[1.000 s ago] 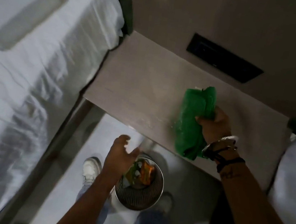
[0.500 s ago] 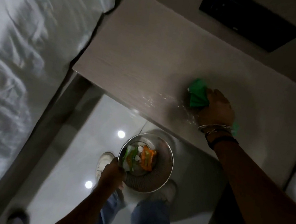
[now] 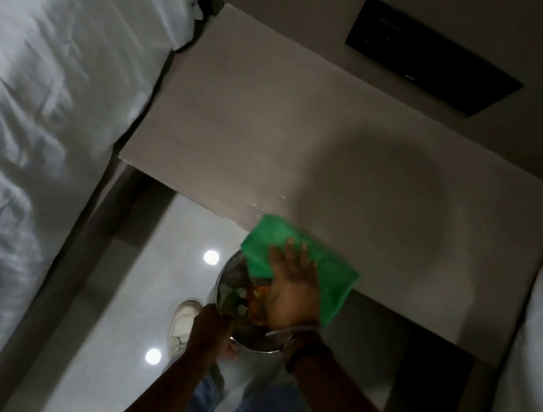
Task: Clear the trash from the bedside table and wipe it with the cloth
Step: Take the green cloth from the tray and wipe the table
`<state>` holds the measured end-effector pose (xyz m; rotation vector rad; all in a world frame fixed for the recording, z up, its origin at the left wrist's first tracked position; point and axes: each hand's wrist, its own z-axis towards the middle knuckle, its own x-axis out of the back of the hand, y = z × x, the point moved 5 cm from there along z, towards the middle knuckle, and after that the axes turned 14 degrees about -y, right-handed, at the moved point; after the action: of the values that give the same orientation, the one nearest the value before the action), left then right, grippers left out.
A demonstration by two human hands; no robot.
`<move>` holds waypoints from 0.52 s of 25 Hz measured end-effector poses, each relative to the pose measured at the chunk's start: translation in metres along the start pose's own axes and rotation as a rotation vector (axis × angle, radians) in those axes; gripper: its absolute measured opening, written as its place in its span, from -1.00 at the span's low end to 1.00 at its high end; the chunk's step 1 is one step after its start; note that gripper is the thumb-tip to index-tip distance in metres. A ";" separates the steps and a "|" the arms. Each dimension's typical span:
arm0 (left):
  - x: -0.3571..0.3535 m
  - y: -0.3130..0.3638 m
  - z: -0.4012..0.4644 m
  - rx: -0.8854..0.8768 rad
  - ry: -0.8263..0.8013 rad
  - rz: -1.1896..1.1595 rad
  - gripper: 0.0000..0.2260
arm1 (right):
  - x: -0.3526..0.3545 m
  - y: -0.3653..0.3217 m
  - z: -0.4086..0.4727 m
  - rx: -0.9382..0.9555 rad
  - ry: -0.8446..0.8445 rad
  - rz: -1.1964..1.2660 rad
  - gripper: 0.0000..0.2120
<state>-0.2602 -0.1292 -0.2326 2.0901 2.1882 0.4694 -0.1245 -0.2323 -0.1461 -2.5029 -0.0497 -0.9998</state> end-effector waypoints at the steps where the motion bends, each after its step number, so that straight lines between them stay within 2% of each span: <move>1: 0.002 -0.001 0.002 -0.018 0.030 0.019 -0.84 | -0.008 -0.007 -0.013 0.019 -0.039 0.017 -0.42; 3: 0.002 -0.002 0.004 -0.037 0.014 0.072 -0.84 | -0.009 -0.015 -0.032 0.062 -0.027 0.009 -0.44; 4: 0.001 0.000 0.002 -0.034 -0.013 0.068 -0.87 | 0.002 -0.015 -0.038 0.091 0.087 -0.007 -0.48; 7: 0.005 0.001 -0.002 -0.038 -0.079 -0.003 -0.90 | 0.064 -0.001 -0.033 0.112 0.542 0.193 -0.54; 9: 0.009 0.003 -0.001 -0.055 -0.068 -0.016 -0.87 | 0.109 0.007 -0.008 0.117 0.699 0.175 -0.54; 10: 0.011 0.005 -0.001 -0.066 -0.044 0.026 -0.84 | 0.126 0.005 0.011 0.123 0.706 0.102 -0.55; 11: 0.013 0.007 -0.001 -0.084 -0.019 0.080 -0.82 | 0.137 0.001 0.035 0.132 0.642 0.045 -0.56; 13: 0.016 0.011 -0.002 -0.112 0.000 0.158 -0.81 | 0.127 -0.014 0.077 0.168 0.341 -0.024 -0.56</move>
<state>-0.2513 -0.1133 -0.2251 2.2114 1.9556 0.5903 0.0157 -0.2042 -0.1059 -2.1575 -0.0569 -1.3589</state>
